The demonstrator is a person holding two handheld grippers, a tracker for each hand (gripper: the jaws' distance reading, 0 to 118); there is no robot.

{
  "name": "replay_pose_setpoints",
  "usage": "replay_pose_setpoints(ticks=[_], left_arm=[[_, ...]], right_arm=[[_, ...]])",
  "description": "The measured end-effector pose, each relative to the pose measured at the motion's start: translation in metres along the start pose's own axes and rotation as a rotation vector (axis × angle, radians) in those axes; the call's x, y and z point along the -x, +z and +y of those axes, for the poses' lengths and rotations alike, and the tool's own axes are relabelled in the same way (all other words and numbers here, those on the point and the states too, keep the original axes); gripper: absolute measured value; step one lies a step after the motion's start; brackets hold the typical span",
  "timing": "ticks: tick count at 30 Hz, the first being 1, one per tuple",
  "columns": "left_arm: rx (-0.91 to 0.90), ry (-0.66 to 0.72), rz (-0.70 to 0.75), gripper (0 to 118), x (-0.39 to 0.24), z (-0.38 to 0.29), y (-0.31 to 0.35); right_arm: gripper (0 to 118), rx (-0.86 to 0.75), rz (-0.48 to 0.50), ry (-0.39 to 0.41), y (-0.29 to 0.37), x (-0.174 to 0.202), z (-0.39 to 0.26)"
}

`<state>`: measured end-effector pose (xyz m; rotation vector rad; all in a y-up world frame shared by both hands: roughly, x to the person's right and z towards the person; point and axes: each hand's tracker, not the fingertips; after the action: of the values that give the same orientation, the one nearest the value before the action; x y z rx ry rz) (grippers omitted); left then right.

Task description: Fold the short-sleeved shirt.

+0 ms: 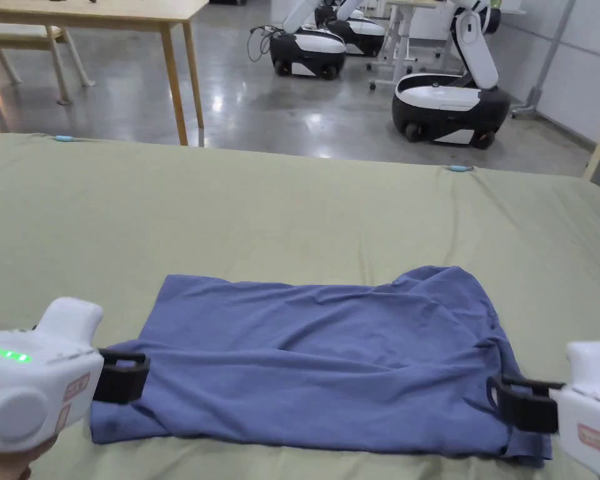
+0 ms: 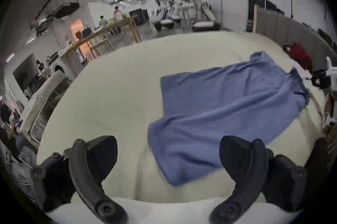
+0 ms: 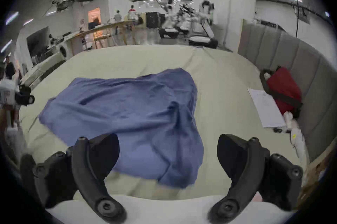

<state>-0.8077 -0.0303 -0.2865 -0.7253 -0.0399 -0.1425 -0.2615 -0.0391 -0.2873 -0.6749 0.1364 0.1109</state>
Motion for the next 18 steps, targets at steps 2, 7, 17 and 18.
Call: replay_pose_setpoints(ticks=[2,7,17,18], left_arm=[[0.026,0.012,-0.001,112,-0.004,-0.028,0.023],[0.239,0.157,-0.168,0,0.008,-0.094,0.015],[0.161,0.133,0.013,28,0.003,-0.081,-0.007],[0.152,0.146,0.033,63,0.005,-0.074,-0.014]], right_arm=[[108,0.001,0.019,0.008,0.026,0.007,-0.019],[0,0.046,0.025,-0.070,0.056,0.016,-0.064],[0,0.065,0.019,-0.153,0.066,0.021,-0.086],[0,0.068,0.016,-0.154,0.065,0.021,-0.086]])
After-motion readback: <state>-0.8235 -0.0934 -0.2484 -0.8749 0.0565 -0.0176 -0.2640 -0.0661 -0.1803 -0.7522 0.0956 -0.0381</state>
